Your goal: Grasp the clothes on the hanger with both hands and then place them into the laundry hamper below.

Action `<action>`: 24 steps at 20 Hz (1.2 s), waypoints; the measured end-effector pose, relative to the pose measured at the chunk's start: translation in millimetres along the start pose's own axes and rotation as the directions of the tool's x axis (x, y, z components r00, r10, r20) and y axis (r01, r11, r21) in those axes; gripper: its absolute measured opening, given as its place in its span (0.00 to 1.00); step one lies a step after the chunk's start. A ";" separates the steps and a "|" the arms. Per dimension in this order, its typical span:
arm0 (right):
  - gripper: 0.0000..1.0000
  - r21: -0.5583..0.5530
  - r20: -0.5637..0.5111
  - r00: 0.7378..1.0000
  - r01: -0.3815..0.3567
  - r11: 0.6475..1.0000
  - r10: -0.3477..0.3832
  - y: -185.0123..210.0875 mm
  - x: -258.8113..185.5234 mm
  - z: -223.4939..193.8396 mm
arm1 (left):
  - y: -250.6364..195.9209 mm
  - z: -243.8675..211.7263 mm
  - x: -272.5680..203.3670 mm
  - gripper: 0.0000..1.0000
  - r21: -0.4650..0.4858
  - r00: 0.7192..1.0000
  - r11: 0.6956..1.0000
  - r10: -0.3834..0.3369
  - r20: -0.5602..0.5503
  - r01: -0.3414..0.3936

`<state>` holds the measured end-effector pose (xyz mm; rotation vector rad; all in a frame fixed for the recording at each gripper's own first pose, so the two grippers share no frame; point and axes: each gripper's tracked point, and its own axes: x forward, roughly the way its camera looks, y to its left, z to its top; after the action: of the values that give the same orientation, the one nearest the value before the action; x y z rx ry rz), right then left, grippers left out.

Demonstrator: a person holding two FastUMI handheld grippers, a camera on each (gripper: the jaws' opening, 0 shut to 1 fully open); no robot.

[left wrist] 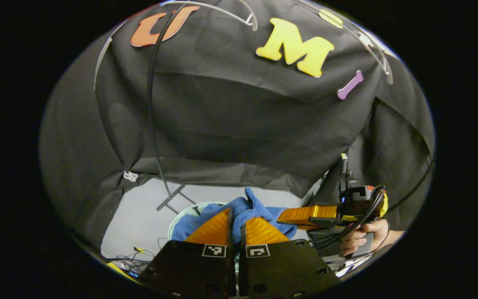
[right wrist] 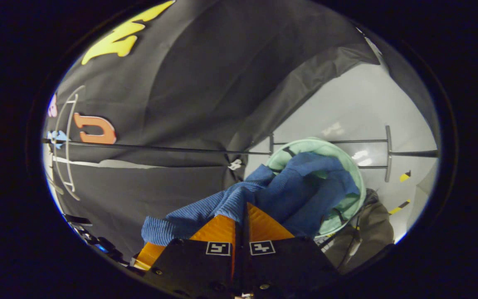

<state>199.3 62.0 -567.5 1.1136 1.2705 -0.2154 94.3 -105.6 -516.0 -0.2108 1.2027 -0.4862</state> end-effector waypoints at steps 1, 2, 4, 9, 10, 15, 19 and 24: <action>0.04 -0.022 -0.031 0.998 0.054 0.998 -0.054 -8.5 1.8 -3.0 | 8.3 -10.0 7.6 0.04 0.002 0.998 0.999 0.045 -0.047 -0.045; 0.04 -0.068 -0.050 0.994 0.093 0.993 -0.096 -15.8 4.5 -5.3 | 18.2 -22.7 18.3 0.04 0.017 0.990 0.995 0.099 -0.100 -0.098; 0.05 -0.150 -0.068 0.981 0.172 0.974 -0.184 -29.0 8.6 -8.3 | 33.4 -45.0 26.3 0.13 0.030 0.965 0.984 0.176 -0.193 -0.173; 0.39 -0.180 -0.145 0.966 0.186 0.966 -0.213 -27.5 -0.9 -23.7 | 26.0 -86.6 20.2 0.20 -0.004 0.916 0.987 0.145 -0.373 -0.158; 0.55 -0.194 -0.141 0.965 0.192 0.962 -0.221 -28.0 -3.8 -21.6 | 25.0 -95.8 17.6 0.53 -0.013 0.905 0.988 0.135 -0.403 -0.153; 0.92 -0.309 -0.017 0.970 0.226 0.924 -0.243 -18.6 -35.7 -1.2 | 26.9 -89.4 2.8 0.83 -0.028 0.911 0.988 0.130 -0.391 -0.153; 0.93 -0.448 0.192 0.952 0.300 0.842 -0.237 -8.9 -78.0 18.2 | 29.3 -59.9 -32.1 0.83 -0.020 0.943 0.987 0.149 -0.299 -0.162; 0.93 -0.553 0.338 0.936 0.278 0.785 -0.094 38.8 -135.9 2.7 | 17.6 -5.4 -84.7 0.83 0.016 0.983 0.991 0.137 -0.125 -0.136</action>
<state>179.5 21.3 -433.6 0.3876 1.0671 -0.1100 70.6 -50.1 -453.8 -0.0910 1.3286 -0.3885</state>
